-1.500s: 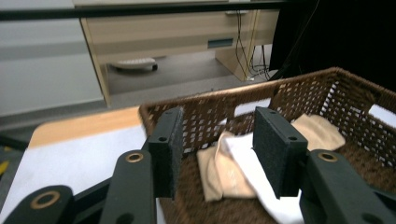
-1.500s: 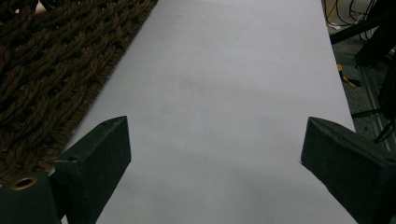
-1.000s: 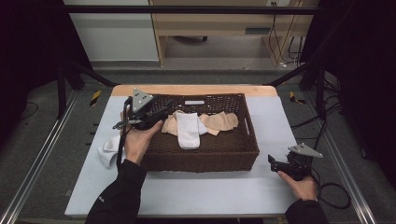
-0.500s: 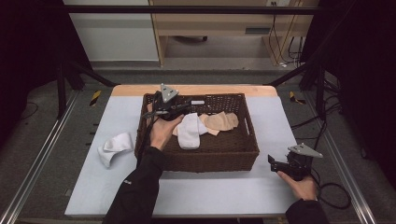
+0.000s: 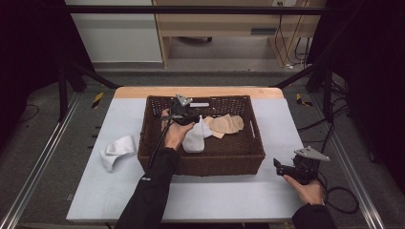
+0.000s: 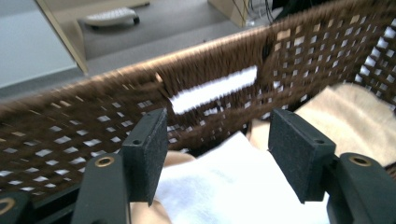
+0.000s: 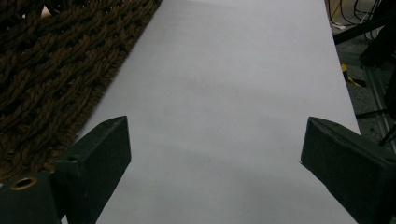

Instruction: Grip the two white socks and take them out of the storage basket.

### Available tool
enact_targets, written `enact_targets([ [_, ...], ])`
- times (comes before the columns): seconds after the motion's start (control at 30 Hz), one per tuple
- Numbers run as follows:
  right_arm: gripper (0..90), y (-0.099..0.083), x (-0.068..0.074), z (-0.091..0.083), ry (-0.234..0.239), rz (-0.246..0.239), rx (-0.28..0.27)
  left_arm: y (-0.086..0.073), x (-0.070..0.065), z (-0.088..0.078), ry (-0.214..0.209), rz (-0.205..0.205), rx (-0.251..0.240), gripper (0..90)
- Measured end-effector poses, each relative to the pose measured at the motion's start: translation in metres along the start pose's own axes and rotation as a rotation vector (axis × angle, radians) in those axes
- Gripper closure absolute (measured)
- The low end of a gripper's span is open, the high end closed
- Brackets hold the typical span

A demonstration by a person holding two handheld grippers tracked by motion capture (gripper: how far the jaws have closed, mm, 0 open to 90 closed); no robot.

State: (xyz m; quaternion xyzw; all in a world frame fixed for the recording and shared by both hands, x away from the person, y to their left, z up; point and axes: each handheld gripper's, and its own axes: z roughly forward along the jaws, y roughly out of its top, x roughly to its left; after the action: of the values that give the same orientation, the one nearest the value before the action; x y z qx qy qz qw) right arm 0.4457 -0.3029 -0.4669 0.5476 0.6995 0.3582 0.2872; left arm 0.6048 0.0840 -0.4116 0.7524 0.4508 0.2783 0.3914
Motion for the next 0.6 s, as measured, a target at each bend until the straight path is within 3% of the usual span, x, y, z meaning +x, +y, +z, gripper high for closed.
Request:
enact_targets([
  [0.13, 8.6, 0.0, 0.0, 0.0, 0.0, -0.003, -0.001, -0.005, -0.002, 0.008, -0.01, -0.008, 0.033, 38.9],
  [0.23, 8.6, 0.0, 0.0, 0.0, 0.0, -0.003, 0.0, -0.007, -0.003, 0.009, 0.005, 0.024, 0.049, 41.5],
  [0.33, 8.6, 0.0, 0.0, 0.0, -0.002, -0.002, 0.003, -0.011, -0.005, 0.012, -0.022, 0.011, 0.073, 41.9],
  [0.37, 8.6, 0.0, 0.0, 0.0, -0.003, -0.002, 0.001, -0.014, -0.007, 0.015, -0.016, 0.048, 0.1, 41.2],
  [0.6, 8.6, 0.0, 0.0, 0.0, -0.003, -0.001, 0.004, -0.018, -0.009, 0.018, -0.003, 0.081, 0.144, 36.8],
])
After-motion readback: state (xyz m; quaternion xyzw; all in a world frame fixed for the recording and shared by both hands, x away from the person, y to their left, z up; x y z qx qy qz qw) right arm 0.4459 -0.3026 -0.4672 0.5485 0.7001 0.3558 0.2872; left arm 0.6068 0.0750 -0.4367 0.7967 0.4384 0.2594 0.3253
